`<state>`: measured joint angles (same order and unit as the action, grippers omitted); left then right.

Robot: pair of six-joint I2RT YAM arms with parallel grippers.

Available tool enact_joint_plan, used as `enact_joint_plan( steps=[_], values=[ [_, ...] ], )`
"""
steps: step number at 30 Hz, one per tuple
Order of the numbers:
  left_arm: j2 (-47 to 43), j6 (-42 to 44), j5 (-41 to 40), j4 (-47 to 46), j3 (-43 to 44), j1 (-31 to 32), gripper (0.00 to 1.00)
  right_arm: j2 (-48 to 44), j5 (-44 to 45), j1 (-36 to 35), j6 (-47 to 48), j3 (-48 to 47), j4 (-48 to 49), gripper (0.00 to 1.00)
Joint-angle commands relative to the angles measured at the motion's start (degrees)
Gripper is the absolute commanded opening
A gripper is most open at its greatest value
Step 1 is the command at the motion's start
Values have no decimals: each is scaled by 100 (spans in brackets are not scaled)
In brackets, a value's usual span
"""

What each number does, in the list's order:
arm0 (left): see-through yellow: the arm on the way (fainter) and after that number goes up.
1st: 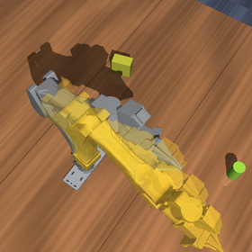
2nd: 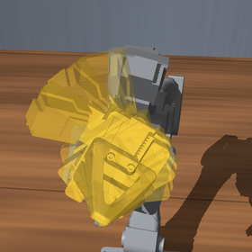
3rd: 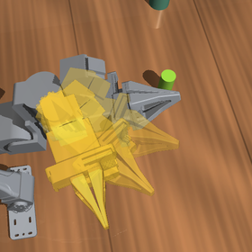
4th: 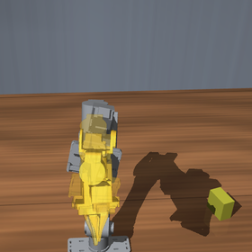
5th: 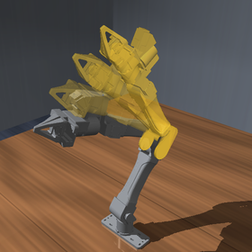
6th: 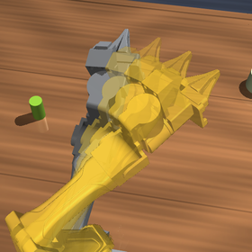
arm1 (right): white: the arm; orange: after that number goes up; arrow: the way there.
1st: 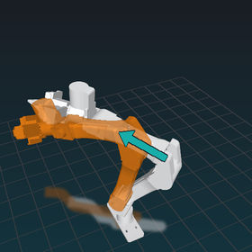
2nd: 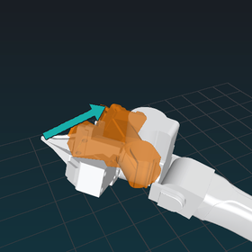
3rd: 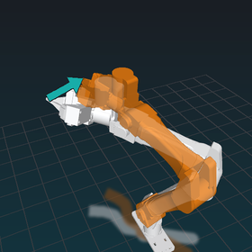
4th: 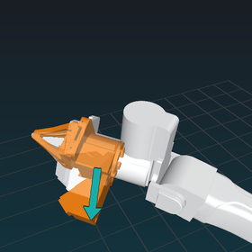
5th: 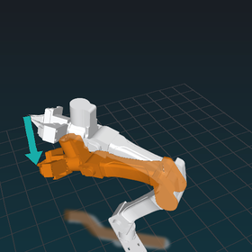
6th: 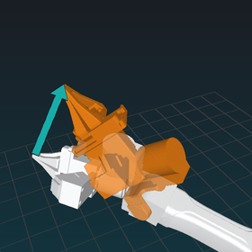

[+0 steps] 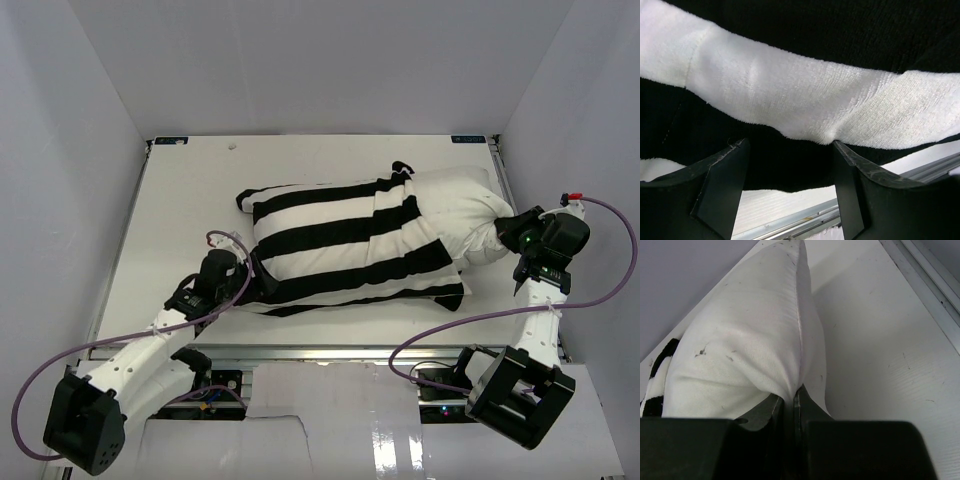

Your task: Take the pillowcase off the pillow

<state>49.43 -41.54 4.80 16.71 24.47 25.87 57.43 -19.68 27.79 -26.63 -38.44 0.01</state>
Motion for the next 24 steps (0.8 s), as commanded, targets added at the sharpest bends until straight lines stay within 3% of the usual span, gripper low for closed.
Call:
enact_joint_plan(
  steps=[1,5,7,9,10,13,15,18,20,22,23,24],
  values=[
    [-108,-82,-198,-10,-117,243,75,-144,-124,25,-88,11,438,8],
    [-337,-249,-392,25,-302,489,70,-57,-220,25,-149,29,517,8],
    [-346,-355,-619,8,-416,516,61,-56,-246,25,-167,-15,509,8],
    [-320,-364,-717,-18,-452,516,40,-91,-238,25,-167,-15,509,8],
    [-302,-355,-743,-10,-426,516,0,-126,-229,25,-167,-24,509,8],
    [-407,-451,-1225,34,-172,524,0,-162,-220,25,-167,-15,491,8],
    [-382,-574,-2260,209,188,507,0,-144,-255,33,-202,3,500,8],
    [248,-575,-3702,998,1836,490,0,-109,-291,33,-220,-32,465,8],
    [470,-435,-4622,1097,2306,394,0,-109,-168,42,-246,-67,395,8],
    [699,-163,-4786,940,2746,131,0,-153,253,51,-333,-68,298,8],
    [761,-92,-4621,931,2887,-419,0,-197,367,77,-386,-24,298,8],
    [813,-91,-3958,922,3001,-764,0,-206,499,95,-456,-15,298,8]
  ],
)
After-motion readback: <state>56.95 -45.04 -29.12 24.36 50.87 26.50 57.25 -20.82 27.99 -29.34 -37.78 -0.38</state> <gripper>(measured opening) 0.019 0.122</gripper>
